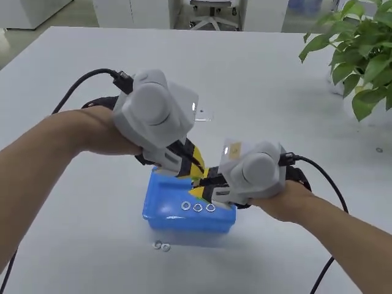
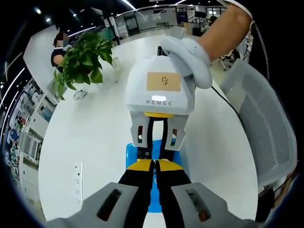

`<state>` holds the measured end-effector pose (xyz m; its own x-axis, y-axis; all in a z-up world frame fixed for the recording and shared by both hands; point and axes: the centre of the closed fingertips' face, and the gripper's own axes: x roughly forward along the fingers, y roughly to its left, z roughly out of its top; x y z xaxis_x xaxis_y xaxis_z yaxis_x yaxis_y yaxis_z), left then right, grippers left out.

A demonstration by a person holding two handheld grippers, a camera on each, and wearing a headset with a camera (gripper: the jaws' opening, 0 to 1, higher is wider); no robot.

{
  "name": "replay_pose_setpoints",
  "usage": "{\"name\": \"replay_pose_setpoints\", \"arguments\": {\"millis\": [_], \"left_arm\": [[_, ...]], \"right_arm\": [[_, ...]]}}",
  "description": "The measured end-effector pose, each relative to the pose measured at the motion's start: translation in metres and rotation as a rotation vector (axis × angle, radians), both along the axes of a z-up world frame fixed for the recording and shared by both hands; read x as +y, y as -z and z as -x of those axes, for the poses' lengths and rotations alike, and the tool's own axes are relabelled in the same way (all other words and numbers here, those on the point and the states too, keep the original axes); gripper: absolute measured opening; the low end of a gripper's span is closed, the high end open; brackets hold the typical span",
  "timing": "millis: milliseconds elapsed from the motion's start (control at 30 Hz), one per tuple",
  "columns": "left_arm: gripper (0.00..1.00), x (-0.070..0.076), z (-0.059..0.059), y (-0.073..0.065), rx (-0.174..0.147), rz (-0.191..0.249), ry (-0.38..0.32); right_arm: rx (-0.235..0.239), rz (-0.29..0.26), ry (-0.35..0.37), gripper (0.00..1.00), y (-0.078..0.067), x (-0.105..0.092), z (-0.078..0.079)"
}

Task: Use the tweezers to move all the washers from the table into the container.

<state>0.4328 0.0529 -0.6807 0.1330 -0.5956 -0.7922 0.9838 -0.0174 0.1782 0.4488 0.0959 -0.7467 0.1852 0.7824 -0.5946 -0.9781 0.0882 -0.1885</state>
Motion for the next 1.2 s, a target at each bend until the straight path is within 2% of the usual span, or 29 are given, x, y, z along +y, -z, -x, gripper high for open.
{"name": "replay_pose_setpoints", "arguments": {"millis": [633, 1200], "left_arm": [[0.06, -0.002, -0.009, 0.021, 0.037, 0.009, -0.005], [0.06, -0.004, -0.009, 0.028, 0.045, 0.008, -0.004]], "right_arm": [[0.03, 0.02, 0.001, 0.1, 0.023, -0.006, -0.006], [0.038, 0.041, 0.006, 0.11, 0.03, -0.012, -0.005]]}}
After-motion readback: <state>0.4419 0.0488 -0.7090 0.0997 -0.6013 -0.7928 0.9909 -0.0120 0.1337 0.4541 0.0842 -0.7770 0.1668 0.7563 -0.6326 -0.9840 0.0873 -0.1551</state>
